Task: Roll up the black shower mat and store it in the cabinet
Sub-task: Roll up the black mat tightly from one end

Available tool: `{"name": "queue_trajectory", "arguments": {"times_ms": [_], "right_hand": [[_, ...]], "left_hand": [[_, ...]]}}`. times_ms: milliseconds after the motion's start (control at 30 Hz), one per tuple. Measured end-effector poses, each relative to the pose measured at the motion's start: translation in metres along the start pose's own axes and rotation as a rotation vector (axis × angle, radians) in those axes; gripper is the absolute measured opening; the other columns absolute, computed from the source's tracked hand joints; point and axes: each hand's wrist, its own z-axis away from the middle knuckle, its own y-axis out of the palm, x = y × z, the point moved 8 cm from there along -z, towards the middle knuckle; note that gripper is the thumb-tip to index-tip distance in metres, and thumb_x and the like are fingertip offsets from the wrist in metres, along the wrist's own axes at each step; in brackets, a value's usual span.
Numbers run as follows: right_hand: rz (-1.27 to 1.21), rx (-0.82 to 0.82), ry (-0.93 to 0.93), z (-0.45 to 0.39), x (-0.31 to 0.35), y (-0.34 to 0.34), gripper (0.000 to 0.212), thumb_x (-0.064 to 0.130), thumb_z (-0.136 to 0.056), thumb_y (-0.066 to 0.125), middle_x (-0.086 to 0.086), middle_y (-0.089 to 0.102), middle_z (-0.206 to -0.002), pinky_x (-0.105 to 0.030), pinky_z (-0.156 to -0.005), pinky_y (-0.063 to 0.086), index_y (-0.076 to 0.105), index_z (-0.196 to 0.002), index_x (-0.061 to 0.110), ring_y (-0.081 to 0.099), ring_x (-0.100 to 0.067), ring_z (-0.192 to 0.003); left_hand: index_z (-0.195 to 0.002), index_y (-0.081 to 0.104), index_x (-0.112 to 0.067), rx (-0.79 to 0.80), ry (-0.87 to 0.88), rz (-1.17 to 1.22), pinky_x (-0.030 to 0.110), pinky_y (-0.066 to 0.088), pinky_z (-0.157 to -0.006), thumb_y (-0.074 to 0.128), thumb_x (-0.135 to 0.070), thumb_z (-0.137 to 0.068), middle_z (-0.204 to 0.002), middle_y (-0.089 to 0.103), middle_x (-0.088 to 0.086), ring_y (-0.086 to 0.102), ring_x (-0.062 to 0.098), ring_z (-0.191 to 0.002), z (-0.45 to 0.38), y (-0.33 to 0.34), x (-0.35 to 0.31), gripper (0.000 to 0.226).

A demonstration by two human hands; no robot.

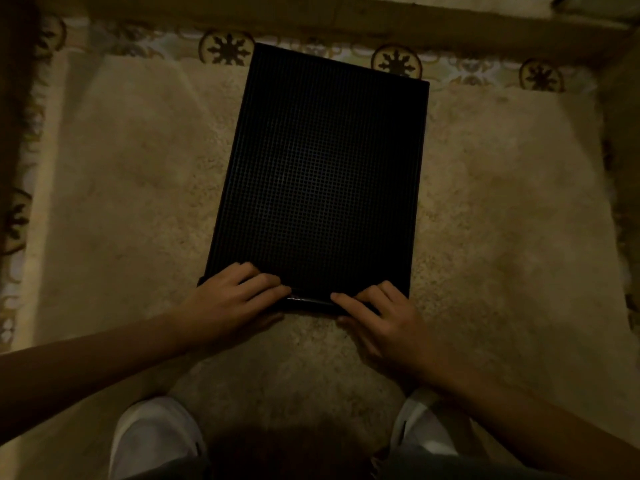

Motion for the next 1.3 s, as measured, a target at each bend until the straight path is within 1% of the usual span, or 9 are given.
{"name": "queue_trajectory", "arguments": {"times_ms": [167,434,601,701,801,868,968,1135,1301], "right_hand": [[0.001,0.009,0.035,-0.001,-0.001,-0.001,0.036,0.032,-0.102,0.057,-0.006,0.053,-0.093,-0.03,-0.066,0.04,0.064,-0.131,0.011,0.045,-0.019,-0.08],[-0.024,0.045,0.058,-0.005,-0.014,-0.001,0.038,0.039,-0.104,0.052,-0.003,0.05,-0.094,-0.032,-0.062,0.038,0.061,-0.134,0.019,0.044,-0.017,-0.081],[0.007,0.024,0.021,-0.012,-0.02,-0.003,0.034,0.037,-0.104,0.051,-0.004,0.054,-0.092,-0.031,-0.056,0.037,0.064,-0.131,0.02,0.046,-0.018,-0.078],[-0.002,0.045,0.003,-0.015,-0.022,-0.003,0.036,0.037,-0.106,0.046,-0.005,0.059,-0.094,-0.034,-0.052,0.043,0.066,-0.129,0.018,0.049,-0.019,-0.077],[-0.022,0.072,0.002,-0.018,-0.023,-0.004,0.039,0.038,-0.107,0.042,-0.005,0.062,-0.1,-0.038,-0.05,0.046,0.067,-0.128,0.017,0.053,-0.021,-0.08],[-0.056,0.078,0.006,-0.021,-0.024,-0.006,0.039,0.038,-0.107,0.041,-0.004,0.062,-0.101,-0.038,-0.05,0.047,0.067,-0.128,0.017,0.053,-0.02,-0.08],[-0.119,0.079,0.035,-0.025,-0.029,-0.009,0.037,0.037,-0.106,0.044,0.0,0.061,-0.098,-0.04,-0.051,0.047,0.067,-0.129,0.02,0.052,-0.018,-0.078],[-0.097,0.073,0.004,-0.027,-0.032,-0.009,0.034,0.036,-0.107,0.048,0.0,0.056,-0.085,-0.041,-0.051,0.045,0.062,-0.135,0.023,0.047,-0.019,-0.074],[-0.027,0.044,0.002,-0.032,-0.035,-0.014,0.031,0.039,-0.104,0.053,-0.006,0.057,-0.092,-0.035,-0.045,0.046,0.069,-0.127,0.026,0.048,-0.015,-0.071]], "left_hand": [[-0.104,0.07,-0.005,0.034,-0.053,0.051,0.037,0.054,-0.065,0.066,-0.039,-0.095,-0.097,0.068,0.012,0.062,0.026,-0.079,-0.008,0.0,0.011,0.035],[-0.12,0.055,-0.015,0.1,0.025,0.029,0.033,0.046,-0.046,0.049,-0.04,-0.101,-0.094,0.061,0.012,0.051,0.026,-0.077,-0.012,-0.005,0.019,0.031],[-0.118,0.062,-0.018,0.12,0.004,0.071,0.031,0.042,-0.043,0.051,-0.045,-0.101,-0.087,0.064,0.007,0.055,0.025,-0.067,-0.017,-0.005,0.025,0.034],[-0.127,0.059,-0.022,0.144,0.022,0.137,0.035,0.049,-0.047,0.051,-0.043,-0.101,-0.104,0.067,0.008,0.059,0.026,-0.075,-0.02,-0.005,0.03,0.035],[-0.133,0.052,-0.027,0.177,0.047,0.188,0.037,0.053,-0.054,0.039,-0.034,-0.106,-0.119,0.052,0.009,0.061,0.026,-0.085,-0.02,-0.005,0.034,0.031],[-0.134,0.05,-0.027,0.199,0.071,0.162,0.037,0.05,-0.049,0.041,-0.025,-0.104,-0.115,0.048,0.005,0.057,0.025,-0.081,-0.021,-0.003,0.035,0.031],[-0.135,0.058,-0.023,0.206,0.048,0.19,0.039,0.049,-0.05,0.056,-0.025,-0.1,-0.108,0.06,0.004,0.056,0.023,-0.083,-0.023,-0.001,0.038,0.035],[-0.124,0.068,-0.023,0.181,-0.005,0.177,0.04,0.042,-0.075,0.047,-0.039,-0.103,-0.098,0.064,-0.005,0.05,0.022,-0.085,-0.03,-0.005,0.039,0.033],[-0.119,0.07,-0.02,0.226,0.002,0.236,0.034,0.038,-0.067,0.049,-0.038,-0.102,-0.092,0.054,0.001,0.042,0.017,-0.081,-0.042,-0.007,0.042,0.032]]}}
